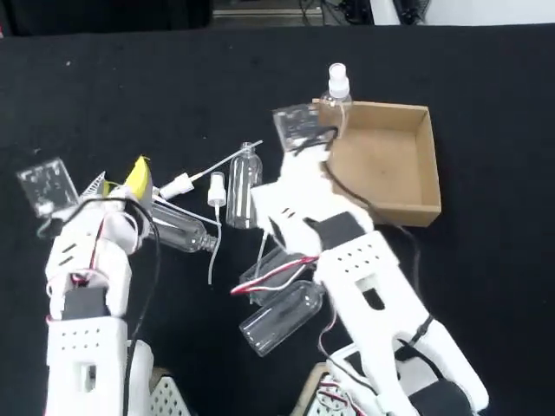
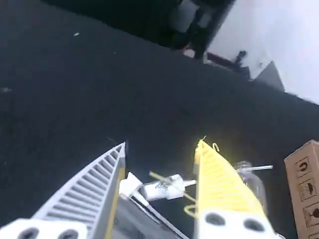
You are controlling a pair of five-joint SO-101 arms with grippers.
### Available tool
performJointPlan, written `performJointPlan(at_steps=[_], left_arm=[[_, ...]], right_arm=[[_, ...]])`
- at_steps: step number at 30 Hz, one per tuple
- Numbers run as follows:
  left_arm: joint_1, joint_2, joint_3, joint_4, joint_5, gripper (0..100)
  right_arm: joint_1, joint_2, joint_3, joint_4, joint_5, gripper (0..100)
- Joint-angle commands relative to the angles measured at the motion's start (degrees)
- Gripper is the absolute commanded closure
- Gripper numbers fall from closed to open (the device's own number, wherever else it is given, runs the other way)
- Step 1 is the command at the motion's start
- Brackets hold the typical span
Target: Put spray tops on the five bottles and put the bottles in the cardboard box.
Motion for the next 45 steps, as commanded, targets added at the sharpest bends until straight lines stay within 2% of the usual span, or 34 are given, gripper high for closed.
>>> performJointPlan(at_steps=[1, 4, 8, 10, 15, 17, 20, 25, 31, 40, 45], left_arm=[[-0.4, 13.5, -9.6, 0.1, 0.8, 78], [0.6, 22.2, -14.3, 0.4, -1.1, 78], [0.9, 29.4, -21.0, 2.5, -11.1, 78], [0.9, 31.0, -26.5, 8.7, -15.6, 78], [-0.2, 34.8, -41.4, 28.0, -21.5, 78], [-2.9, 36.2, -43.6, 33.8, -24.8, 78], [-9.8, 37.3, -42.8, 37.8, -29.6, 78], [-24.1, 36.7, -39.4, 38.4, -34.2, 78], [-31.4, 36.6, -36.0, 38.3, -34.8, 78], [-31.7, 36.6, -36.1, 38.5, -34.7, 78], [-29.6, 36.6, -35.9, 38.9, -34.7, 78]], right_arm=[[-2.7, 0.9, -0.3, 0.3, 0.7, 80.4], [-2.5, 3.1, -0.7, -0.2, 0.8, 80.4], [-1.8, 6.5, -0.7, -3.1, 0.7, 80.4], [-1.8, 7.5, -0.7, -3.7, 0.7, 80.4], [-3.4, 7.3, -0.7, -3.2, 0.7, 80.2], [-4.5, 6.2, -0.8, -3.1, 0.7, 80.1], [-7.6, 4.8, -2.9, -0.9, 1.1, 80.0], [-16.6, 7.0, -11.1, 6.3, 6.7, 79.9], [-23.5, 17.2, -22.7, 10.3, 7.2, 79.9], [-22.8, 31.2, -33.8, 11.1, 7.2, 79.9], [-22.5, 33.7, -34.3, 13.8, 7.3, 69.2]])
